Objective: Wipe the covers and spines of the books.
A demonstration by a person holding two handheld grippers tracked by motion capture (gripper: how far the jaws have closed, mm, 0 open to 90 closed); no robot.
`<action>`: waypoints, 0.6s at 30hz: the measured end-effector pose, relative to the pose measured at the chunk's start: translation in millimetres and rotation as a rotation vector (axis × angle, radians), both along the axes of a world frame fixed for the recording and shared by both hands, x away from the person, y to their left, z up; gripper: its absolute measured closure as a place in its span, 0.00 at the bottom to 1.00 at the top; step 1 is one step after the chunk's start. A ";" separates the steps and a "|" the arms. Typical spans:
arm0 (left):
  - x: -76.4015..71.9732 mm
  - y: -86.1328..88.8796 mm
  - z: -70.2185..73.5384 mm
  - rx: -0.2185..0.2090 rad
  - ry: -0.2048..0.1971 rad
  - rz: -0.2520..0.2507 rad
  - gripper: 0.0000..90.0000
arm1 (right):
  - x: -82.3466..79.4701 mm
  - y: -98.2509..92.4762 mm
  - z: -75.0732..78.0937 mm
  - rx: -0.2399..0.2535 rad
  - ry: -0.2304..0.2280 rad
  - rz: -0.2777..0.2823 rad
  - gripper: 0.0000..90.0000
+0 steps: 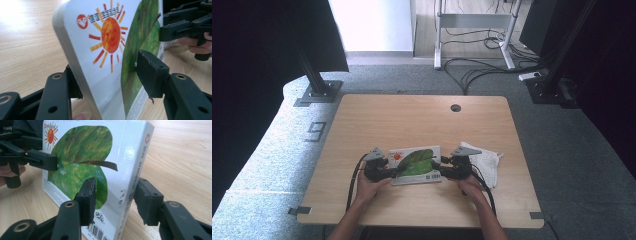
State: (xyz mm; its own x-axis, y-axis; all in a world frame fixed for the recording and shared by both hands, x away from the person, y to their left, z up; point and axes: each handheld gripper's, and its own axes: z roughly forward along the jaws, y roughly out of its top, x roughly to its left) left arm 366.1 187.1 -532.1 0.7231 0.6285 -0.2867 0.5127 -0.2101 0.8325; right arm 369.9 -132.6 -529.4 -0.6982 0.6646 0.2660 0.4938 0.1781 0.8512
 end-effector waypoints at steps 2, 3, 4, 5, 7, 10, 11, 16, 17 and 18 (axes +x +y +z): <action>1.4 0.8 -1.2 -0.007 0.008 -0.004 0.49 | 3.5 0.8 -1.9 0.014 0.019 0.000 0.56; 1.7 1.0 -1.5 -0.008 0.010 -0.005 0.49 | 5.0 0.7 -2.8 0.023 0.029 0.000 0.57; 1.8 0.9 -1.6 -0.009 0.010 -0.004 0.49 | 5.7 0.3 -3.3 0.030 0.035 0.001 0.57; 1.7 0.8 -1.4 -0.007 0.010 -0.005 0.49 | 5.7 0.1 -3.5 0.033 0.038 0.000 0.57; 1.3 0.1 -1.0 -0.007 0.007 -0.001 0.49 | 4.6 -0.5 -2.9 0.037 0.037 -0.004 0.59; 0.3 -1.7 0.6 0.003 -0.001 0.002 0.48 | 2.1 -2.8 -1.8 0.051 0.044 -0.012 0.62; -0.2 -2.3 1.1 0.006 -0.006 0.002 0.47 | 1.2 -4.3 -1.5 0.060 0.048 -0.010 0.63; -0.7 -5.1 1.5 0.014 -0.007 0.017 0.44 | -2.0 -11.9 -3.3 0.091 0.053 0.005 0.67; -0.8 -5.4 1.6 0.015 -0.006 0.021 0.44 | -2.9 -12.1 -3.3 0.092 0.053 0.004 0.67; -1.0 -5.7 1.7 0.018 -0.006 0.025 0.43 | -3.6 -12.5 -3.2 0.087 0.049 0.005 0.67</action>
